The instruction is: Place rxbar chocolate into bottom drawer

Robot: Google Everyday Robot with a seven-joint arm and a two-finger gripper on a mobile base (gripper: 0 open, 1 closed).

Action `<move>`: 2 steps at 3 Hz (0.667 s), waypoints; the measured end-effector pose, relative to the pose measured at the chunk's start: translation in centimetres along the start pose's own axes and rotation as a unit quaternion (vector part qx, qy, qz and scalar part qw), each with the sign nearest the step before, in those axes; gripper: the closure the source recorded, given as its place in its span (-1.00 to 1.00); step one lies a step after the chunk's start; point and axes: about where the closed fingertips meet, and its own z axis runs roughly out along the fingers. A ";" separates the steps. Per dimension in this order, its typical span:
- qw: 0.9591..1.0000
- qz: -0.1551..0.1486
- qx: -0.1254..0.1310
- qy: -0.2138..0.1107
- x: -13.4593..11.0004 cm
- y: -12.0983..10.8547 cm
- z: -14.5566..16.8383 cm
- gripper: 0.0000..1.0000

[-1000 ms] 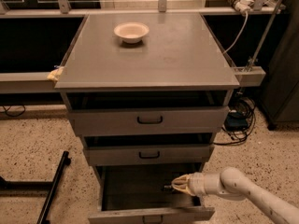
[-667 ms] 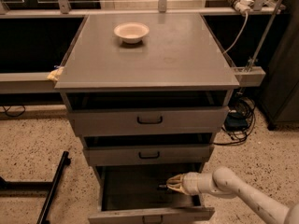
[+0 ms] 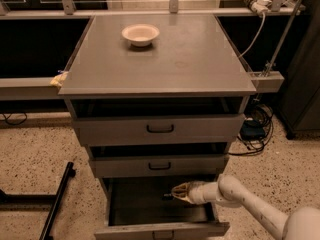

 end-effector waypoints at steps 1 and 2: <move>1.000 -0.001 0.001 0.000 0.1 -0.1 0.1 0.67; 1.000 -0.001 0.001 0.000 0.1 -0.1 0.1 0.21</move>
Offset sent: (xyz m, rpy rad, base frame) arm 0.0015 0.0002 -0.0009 -0.0002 -0.0023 -0.0007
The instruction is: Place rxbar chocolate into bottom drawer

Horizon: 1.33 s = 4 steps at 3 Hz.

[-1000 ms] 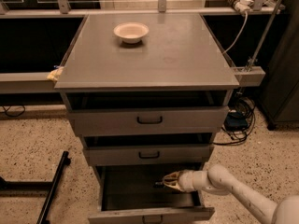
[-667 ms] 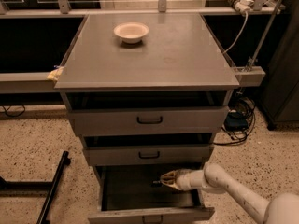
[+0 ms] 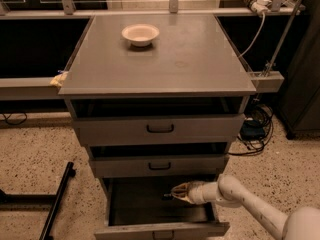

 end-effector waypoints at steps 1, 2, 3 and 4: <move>1.000 0.000 0.000 0.000 0.0 0.0 0.0 -0.30; 1.000 0.000 0.000 0.000 0.0 0.0 0.0 -0.72; 1.000 0.000 0.000 0.000 0.0 0.0 0.0 -1.00; 1.000 0.001 -0.002 0.003 0.3 0.2 0.1 -1.00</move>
Offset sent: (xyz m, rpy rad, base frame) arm 0.0000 0.0000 0.0000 0.0000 0.0000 0.0000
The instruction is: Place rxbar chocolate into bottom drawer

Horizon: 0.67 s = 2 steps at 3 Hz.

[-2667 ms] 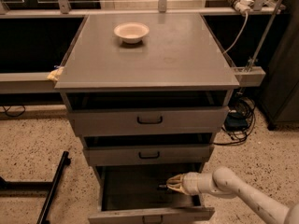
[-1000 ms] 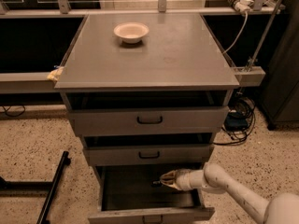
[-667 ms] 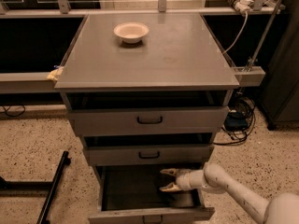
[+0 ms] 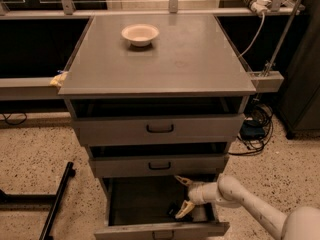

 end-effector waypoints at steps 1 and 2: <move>1.000 0.001 -0.004 0.017 3.7 1.1 0.5 -1.00; 1.000 0.002 -0.004 0.017 3.7 1.1 0.5 -1.00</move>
Offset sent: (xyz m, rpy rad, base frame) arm -0.0021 -0.0310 -0.0570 -0.0600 0.0125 -0.0177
